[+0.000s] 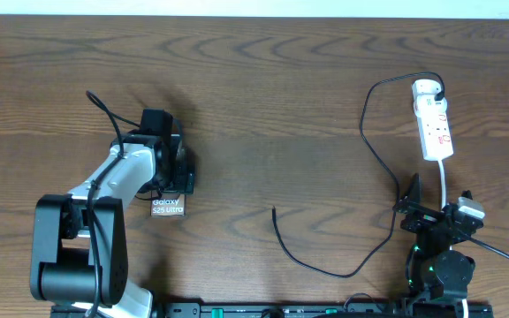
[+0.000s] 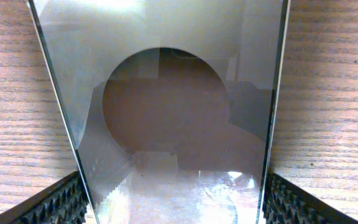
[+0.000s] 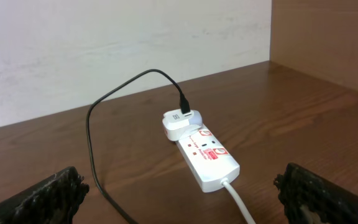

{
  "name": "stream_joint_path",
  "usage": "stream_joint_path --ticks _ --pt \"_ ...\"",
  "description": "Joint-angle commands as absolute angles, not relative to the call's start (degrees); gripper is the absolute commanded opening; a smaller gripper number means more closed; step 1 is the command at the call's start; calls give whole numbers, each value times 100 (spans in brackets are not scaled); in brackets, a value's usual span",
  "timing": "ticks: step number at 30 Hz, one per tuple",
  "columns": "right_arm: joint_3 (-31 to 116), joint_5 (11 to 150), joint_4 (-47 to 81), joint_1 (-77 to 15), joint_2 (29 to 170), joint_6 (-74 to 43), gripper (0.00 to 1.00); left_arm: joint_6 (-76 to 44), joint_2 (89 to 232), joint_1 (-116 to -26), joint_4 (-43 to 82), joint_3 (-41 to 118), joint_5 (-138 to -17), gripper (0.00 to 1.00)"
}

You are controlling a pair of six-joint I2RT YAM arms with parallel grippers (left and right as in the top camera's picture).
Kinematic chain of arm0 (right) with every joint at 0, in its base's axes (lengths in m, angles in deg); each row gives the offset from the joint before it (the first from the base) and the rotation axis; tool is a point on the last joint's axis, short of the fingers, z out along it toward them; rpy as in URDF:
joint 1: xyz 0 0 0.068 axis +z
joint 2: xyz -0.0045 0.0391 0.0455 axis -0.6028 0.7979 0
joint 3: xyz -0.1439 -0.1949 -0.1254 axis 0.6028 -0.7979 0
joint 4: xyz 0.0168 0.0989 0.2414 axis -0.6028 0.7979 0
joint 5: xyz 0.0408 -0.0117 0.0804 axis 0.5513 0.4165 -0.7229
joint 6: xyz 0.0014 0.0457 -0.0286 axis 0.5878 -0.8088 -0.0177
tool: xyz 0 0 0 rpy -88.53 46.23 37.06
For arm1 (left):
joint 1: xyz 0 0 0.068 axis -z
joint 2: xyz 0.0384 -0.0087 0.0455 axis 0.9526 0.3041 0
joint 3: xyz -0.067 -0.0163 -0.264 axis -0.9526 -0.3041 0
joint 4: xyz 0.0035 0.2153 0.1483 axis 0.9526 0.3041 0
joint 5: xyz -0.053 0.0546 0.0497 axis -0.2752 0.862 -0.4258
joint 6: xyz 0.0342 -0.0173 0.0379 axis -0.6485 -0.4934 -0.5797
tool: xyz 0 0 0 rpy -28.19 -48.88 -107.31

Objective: Plug charger to phone and switch on socket

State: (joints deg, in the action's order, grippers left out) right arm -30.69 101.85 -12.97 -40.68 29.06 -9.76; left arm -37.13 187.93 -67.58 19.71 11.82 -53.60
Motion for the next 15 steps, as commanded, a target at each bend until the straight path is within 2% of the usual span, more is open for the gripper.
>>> stream_joint_path --ticks 1,15 --pt "-3074 10233 -1271 -4040 2875 -1029 99 -3625 18894 -6761 1978 981 -5598 86" --pt "-3074 10233 -1271 -4040 2875 -1029 99 -3627 18894 -6761 1978 981 -5681 86"
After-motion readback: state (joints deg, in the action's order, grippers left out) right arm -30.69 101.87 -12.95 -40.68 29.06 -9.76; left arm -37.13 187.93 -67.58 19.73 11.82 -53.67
